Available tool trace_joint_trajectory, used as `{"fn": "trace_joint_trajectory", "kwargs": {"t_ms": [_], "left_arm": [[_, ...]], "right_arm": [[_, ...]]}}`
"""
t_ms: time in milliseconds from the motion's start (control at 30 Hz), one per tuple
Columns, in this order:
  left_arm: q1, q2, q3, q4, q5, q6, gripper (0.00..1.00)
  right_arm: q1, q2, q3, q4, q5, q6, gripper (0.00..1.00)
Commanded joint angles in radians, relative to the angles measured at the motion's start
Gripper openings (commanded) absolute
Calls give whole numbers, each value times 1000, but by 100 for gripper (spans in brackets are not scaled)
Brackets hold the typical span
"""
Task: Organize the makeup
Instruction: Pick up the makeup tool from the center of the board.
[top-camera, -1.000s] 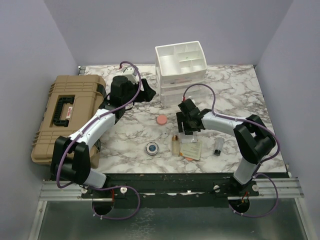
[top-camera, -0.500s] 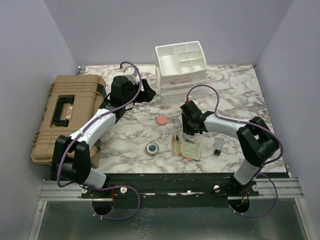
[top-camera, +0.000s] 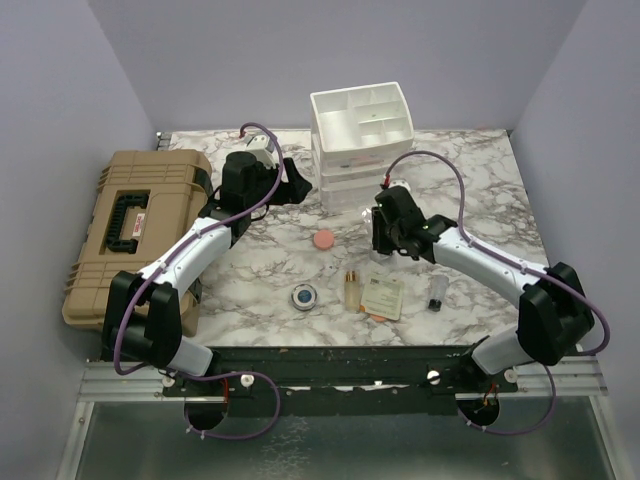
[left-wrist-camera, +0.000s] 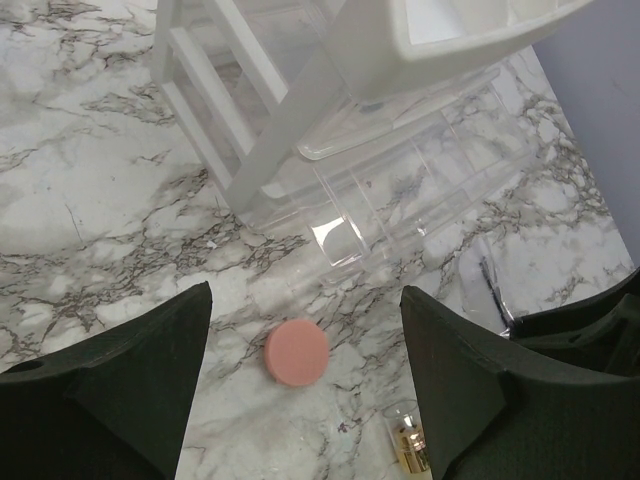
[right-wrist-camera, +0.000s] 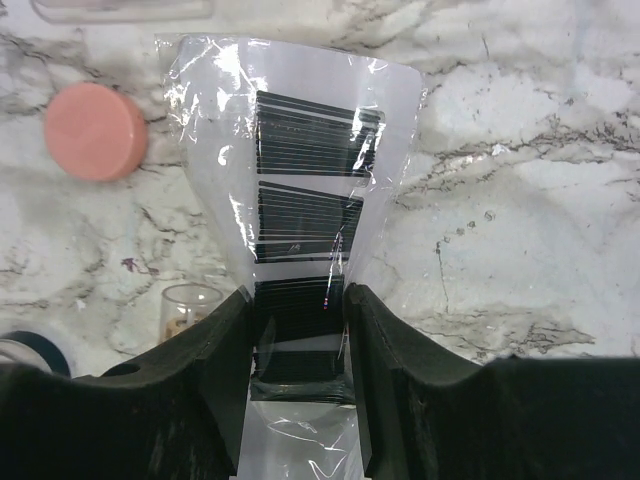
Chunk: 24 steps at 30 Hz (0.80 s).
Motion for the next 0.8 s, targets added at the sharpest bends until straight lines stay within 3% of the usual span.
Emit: {"fn": "trace_joint_trajectory", "kwargs": {"t_ms": [0, 200, 533, 767], "left_arm": [[6, -27, -4, 8, 9, 15, 78], [10, -17, -3, 9, 33, 24, 78], [-8, 72, 7, 56, 184, 25, 78], [-55, 149, 13, 92, 121, 13, 77]], "right_arm": [[-2, -27, 45, -55, -27, -26, 43], [-2, -40, 120, -61, -38, -55, 44], [-14, 77, 290, -77, -16, -136, 44], [-25, 204, 441, -76, 22, -385, 46]]}}
